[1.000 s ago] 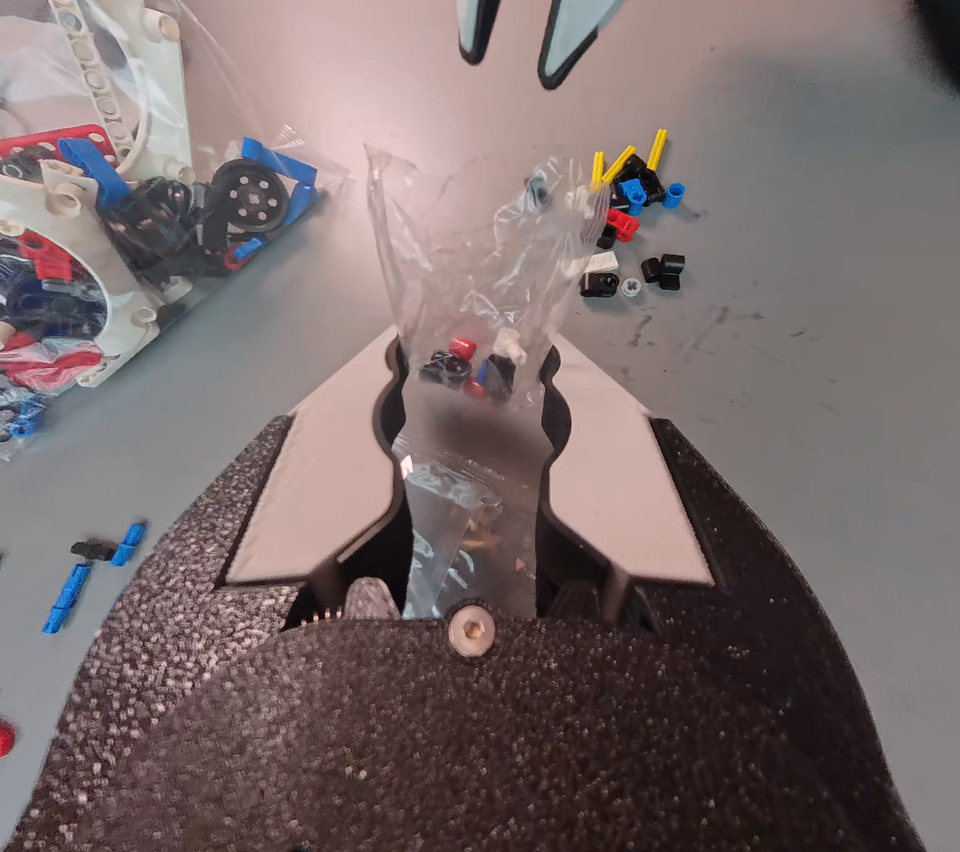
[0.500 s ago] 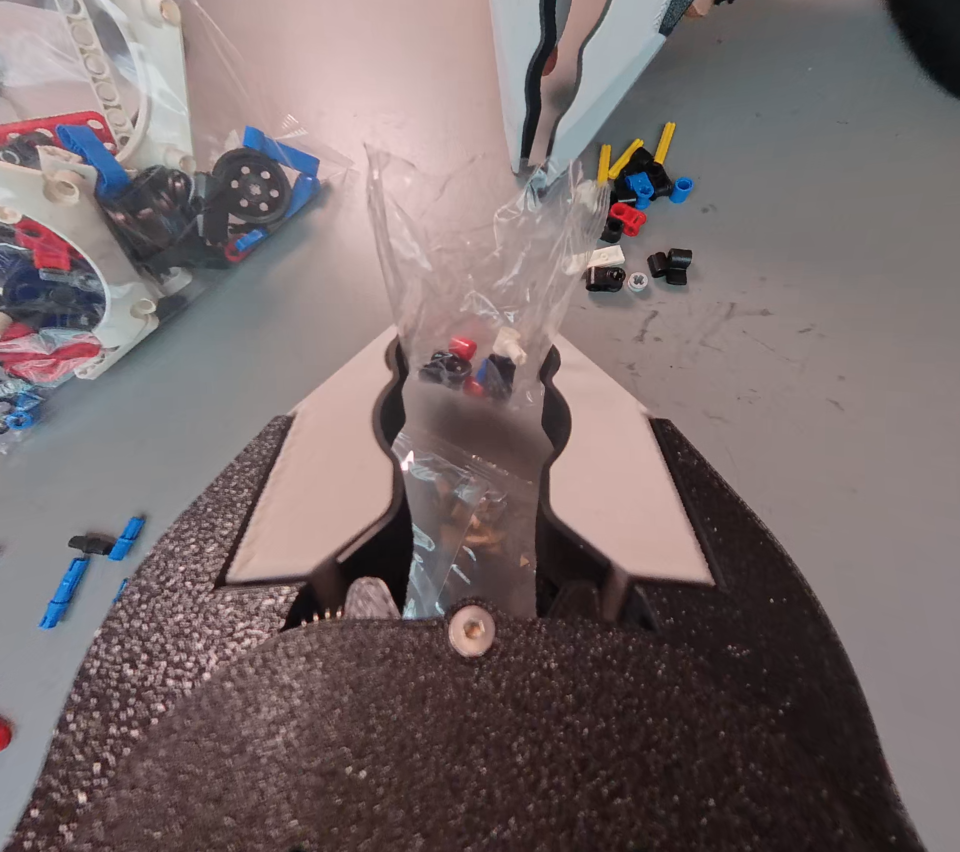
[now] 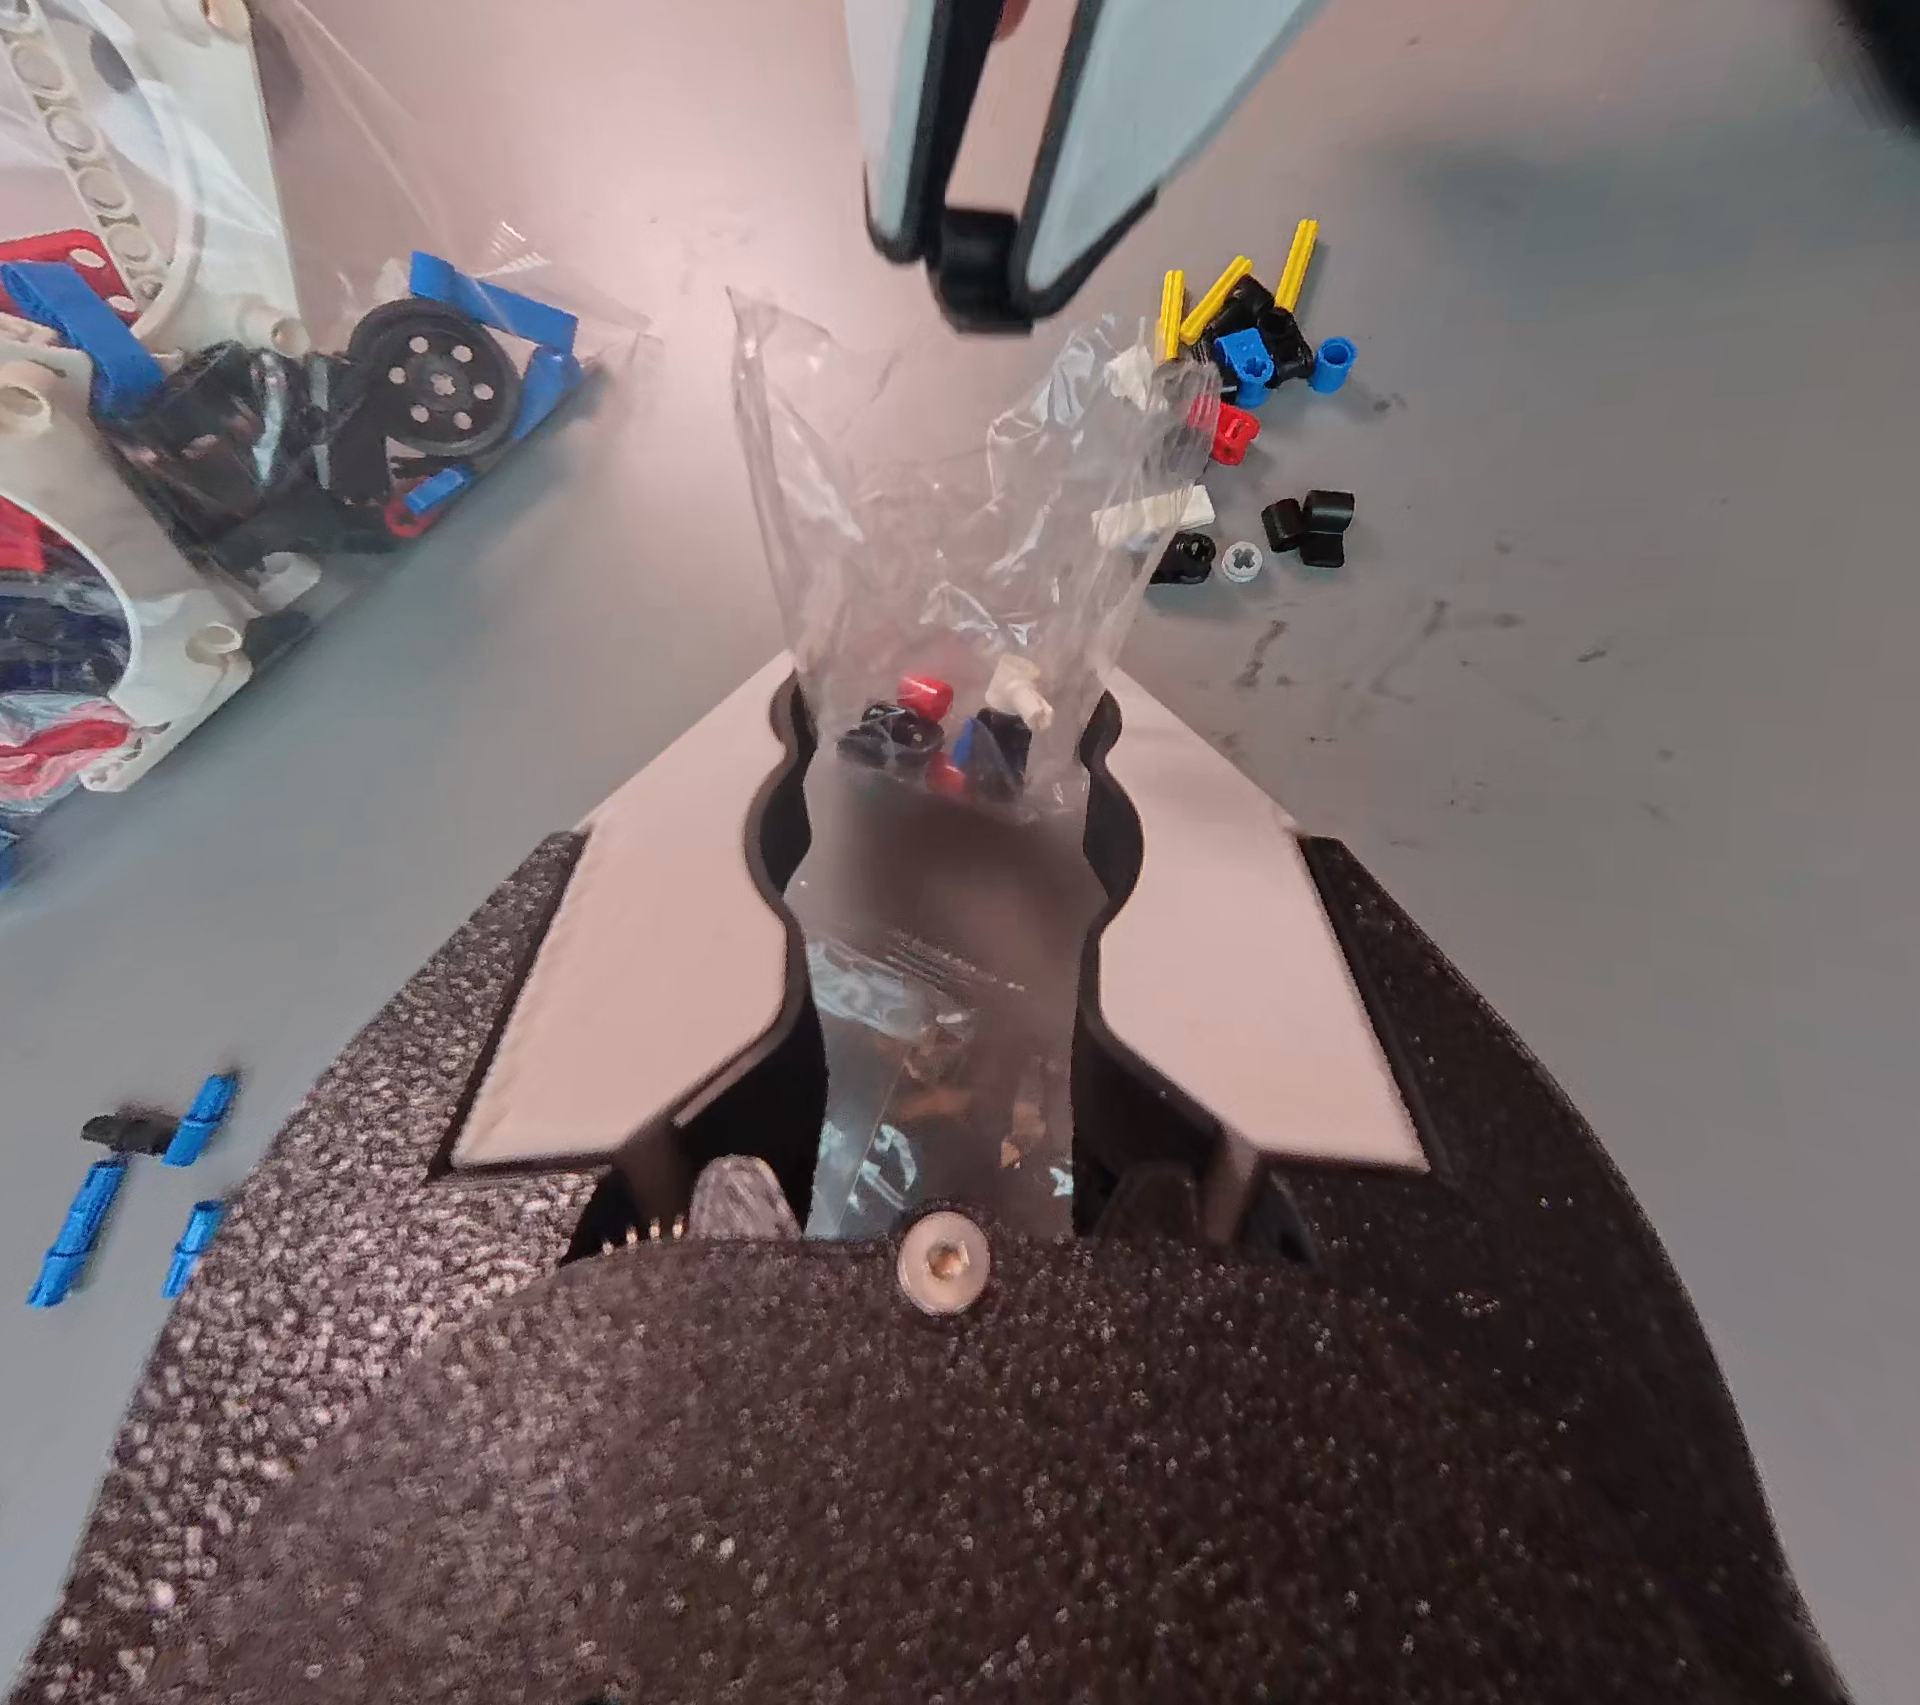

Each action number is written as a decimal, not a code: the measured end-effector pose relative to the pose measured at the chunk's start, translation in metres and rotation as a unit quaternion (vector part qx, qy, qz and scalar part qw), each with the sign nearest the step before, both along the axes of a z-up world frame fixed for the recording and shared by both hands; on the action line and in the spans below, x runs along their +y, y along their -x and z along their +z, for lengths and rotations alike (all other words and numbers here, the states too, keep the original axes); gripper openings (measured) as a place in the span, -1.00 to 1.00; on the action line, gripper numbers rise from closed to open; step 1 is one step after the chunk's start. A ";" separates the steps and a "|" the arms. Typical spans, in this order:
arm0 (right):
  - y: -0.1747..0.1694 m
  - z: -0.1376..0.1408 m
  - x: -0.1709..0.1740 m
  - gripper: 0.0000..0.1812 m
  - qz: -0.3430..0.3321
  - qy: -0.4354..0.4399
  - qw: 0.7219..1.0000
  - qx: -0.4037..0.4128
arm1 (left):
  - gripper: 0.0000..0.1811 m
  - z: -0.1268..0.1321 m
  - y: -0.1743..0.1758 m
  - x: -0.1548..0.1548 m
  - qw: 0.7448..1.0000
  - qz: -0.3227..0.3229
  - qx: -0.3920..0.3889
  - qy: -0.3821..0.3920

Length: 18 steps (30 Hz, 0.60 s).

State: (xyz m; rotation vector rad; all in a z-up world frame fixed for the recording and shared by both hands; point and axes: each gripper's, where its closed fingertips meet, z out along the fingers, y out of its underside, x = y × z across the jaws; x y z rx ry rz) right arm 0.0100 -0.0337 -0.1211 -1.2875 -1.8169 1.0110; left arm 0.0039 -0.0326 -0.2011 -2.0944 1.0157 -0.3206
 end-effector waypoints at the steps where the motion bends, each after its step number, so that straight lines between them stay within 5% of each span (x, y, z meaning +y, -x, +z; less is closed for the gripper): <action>1: 0.003 -0.004 0.000 -0.89 -0.003 -0.004 1.000 -0.003 | -0.45 0.000 0.000 0.000 1.000 0.000 -0.001 0.001; 10: -0.005 0.000 0.012 -0.68 -0.020 0.041 0.999 0.006 | -0.45 0.004 0.007 0.005 1.000 0.019 -0.020 0.003; 18: -0.029 -0.074 -0.016 -0.69 0.042 -0.013 0.983 -0.180 | -0.45 0.007 0.025 0.014 0.998 0.060 -0.016 -0.004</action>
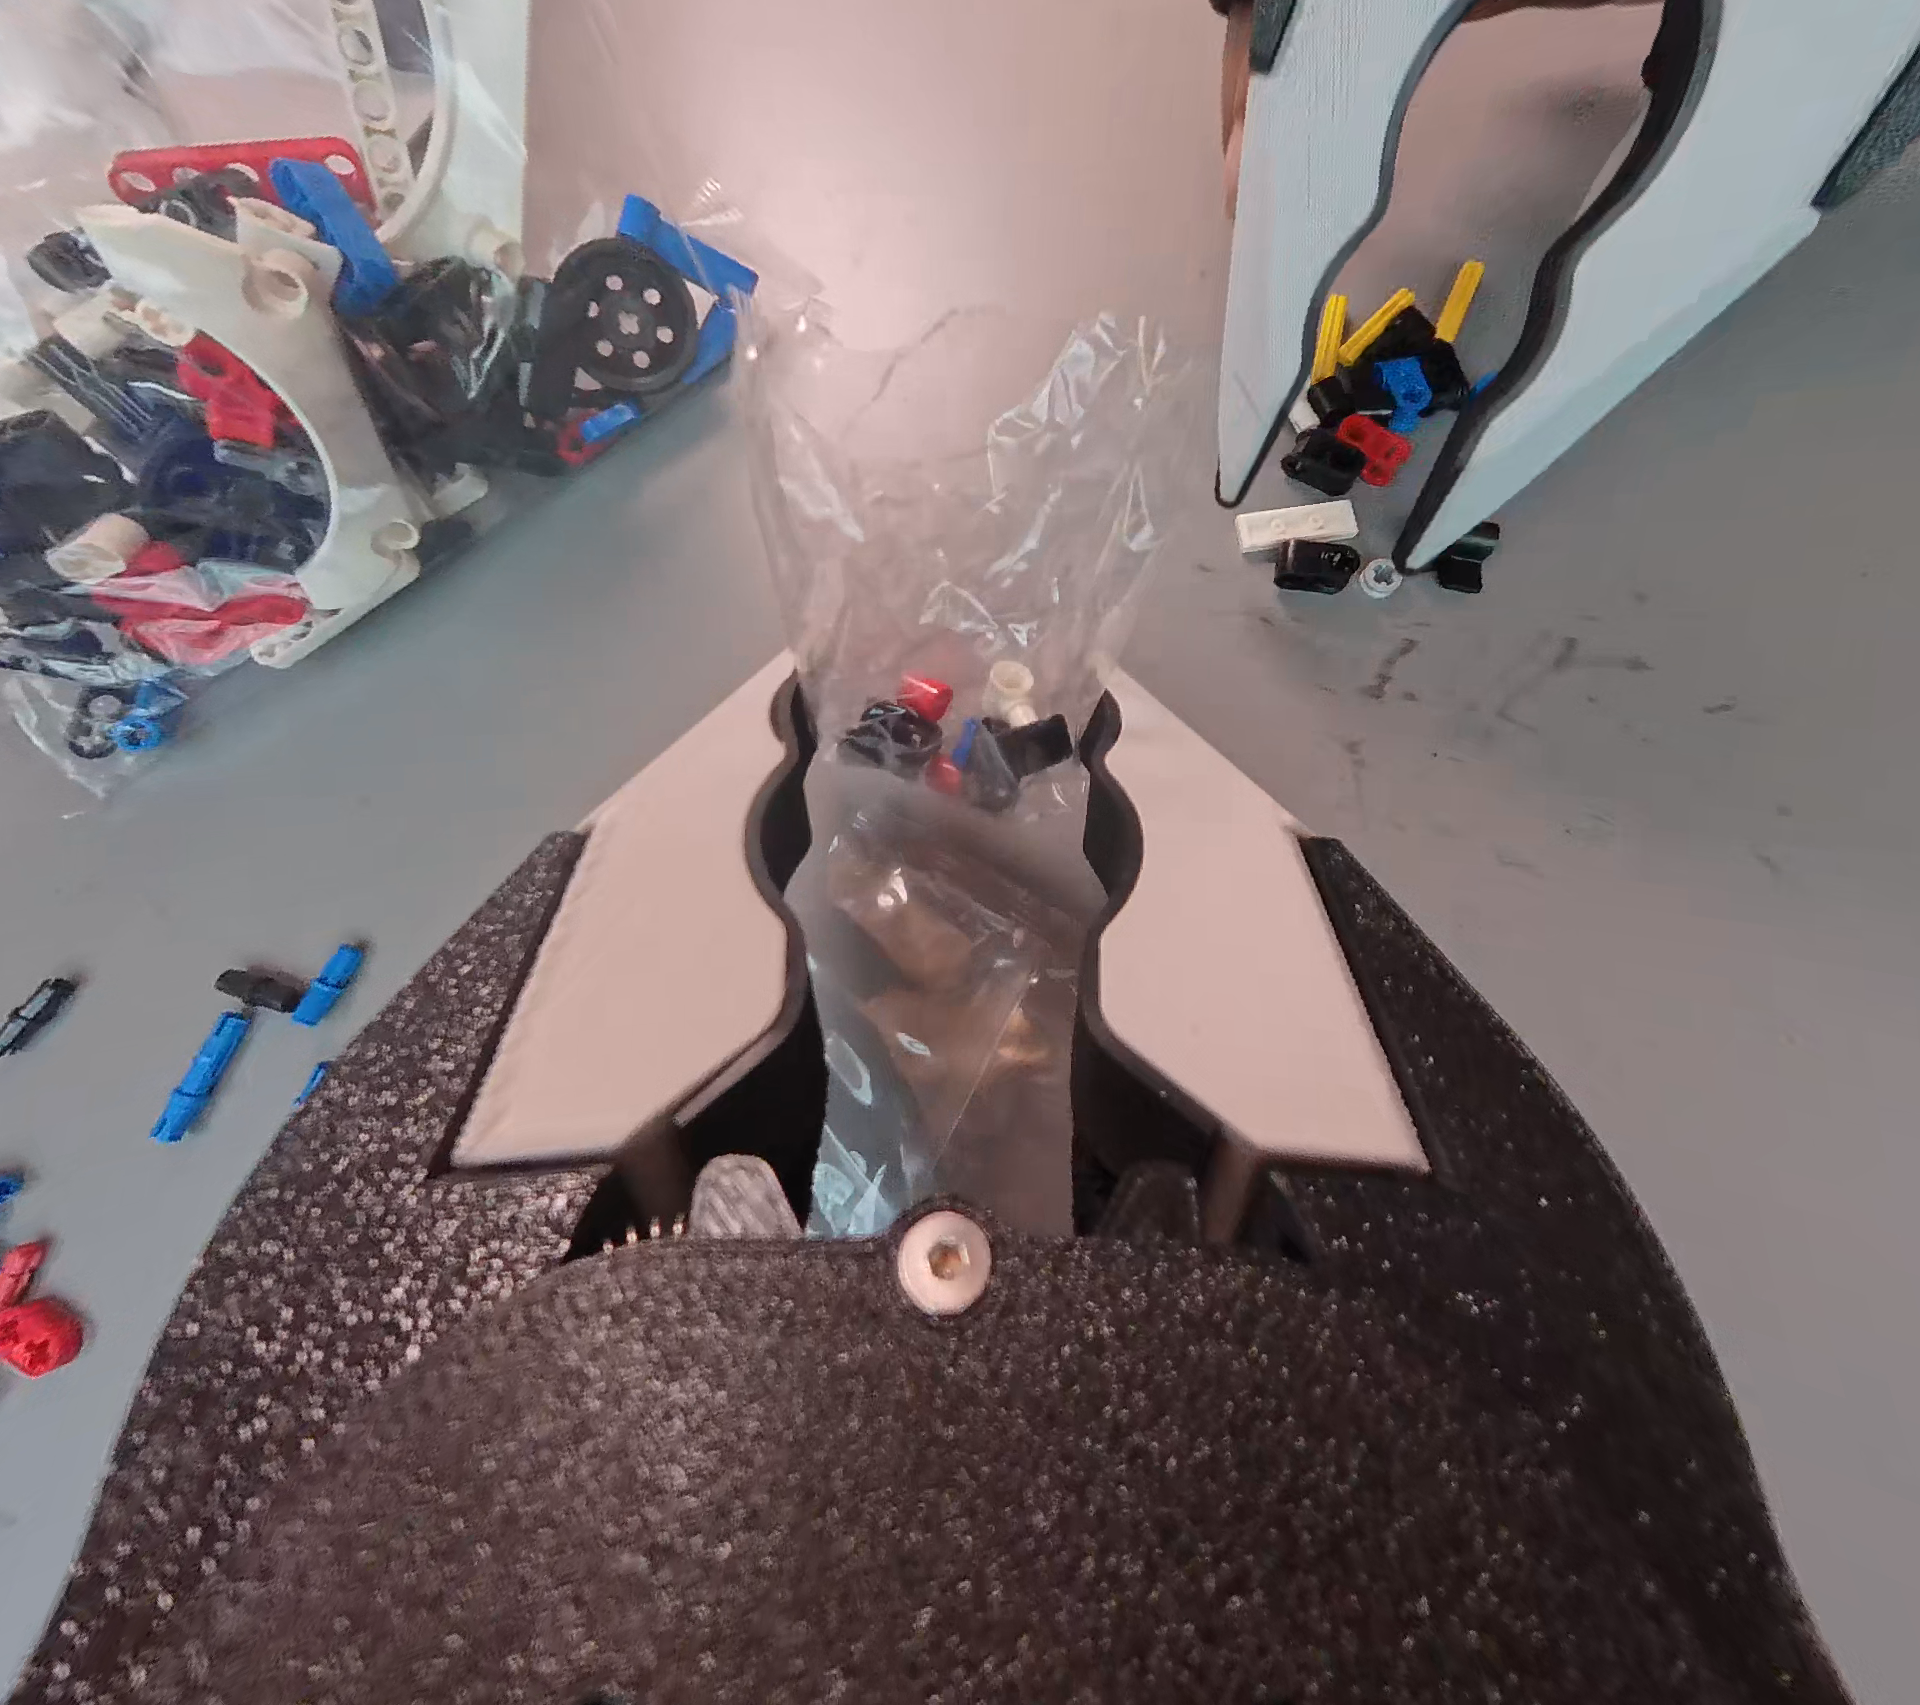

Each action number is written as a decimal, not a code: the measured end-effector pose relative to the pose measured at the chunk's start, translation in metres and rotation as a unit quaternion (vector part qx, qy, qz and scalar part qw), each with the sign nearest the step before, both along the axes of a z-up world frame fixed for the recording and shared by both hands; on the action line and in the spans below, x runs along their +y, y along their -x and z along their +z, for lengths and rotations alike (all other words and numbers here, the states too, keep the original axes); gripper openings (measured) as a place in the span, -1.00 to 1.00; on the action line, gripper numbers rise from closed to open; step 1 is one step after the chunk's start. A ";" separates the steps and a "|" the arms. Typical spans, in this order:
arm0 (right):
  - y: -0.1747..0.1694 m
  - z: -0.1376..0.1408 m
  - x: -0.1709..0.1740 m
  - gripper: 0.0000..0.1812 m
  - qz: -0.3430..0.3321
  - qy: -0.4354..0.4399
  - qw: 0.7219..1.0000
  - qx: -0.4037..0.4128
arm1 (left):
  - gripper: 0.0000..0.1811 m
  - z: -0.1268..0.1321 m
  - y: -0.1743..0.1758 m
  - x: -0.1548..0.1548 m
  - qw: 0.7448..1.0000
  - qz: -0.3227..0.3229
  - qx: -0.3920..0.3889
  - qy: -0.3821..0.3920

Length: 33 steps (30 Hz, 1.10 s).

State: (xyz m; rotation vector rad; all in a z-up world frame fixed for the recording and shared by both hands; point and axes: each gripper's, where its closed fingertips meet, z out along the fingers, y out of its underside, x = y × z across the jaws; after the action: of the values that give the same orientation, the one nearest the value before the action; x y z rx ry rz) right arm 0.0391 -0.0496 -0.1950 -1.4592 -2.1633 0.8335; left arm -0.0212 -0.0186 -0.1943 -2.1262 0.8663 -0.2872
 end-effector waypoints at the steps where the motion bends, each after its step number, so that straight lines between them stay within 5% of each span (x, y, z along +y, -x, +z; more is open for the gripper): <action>1: -0.001 -0.005 -0.002 -0.70 0.006 -0.008 1.000 -0.013 | -0.45 0.000 0.000 0.000 1.000 0.000 0.001 0.000; 12: 0.002 -0.007 -0.001 -0.84 0.006 -0.019 1.000 -0.006 | -0.45 0.001 -0.001 -0.002 1.000 -0.006 0.006 -0.004; 19: 0.028 0.087 0.011 -0.84 -0.042 0.045 0.973 0.221 | -0.45 -0.001 -0.007 -0.005 1.000 -0.021 0.012 0.000; 33: 0.035 0.082 0.023 -0.69 -0.081 0.026 0.972 0.219 | -0.45 0.002 -0.017 -0.008 0.999 -0.038 0.001 -0.006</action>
State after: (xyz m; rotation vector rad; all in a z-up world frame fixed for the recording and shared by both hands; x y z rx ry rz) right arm 0.0041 -0.0269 -0.1128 -1.3055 -1.6856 1.0448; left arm -0.0047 -0.0267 -0.1922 -2.0849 0.9505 -0.3172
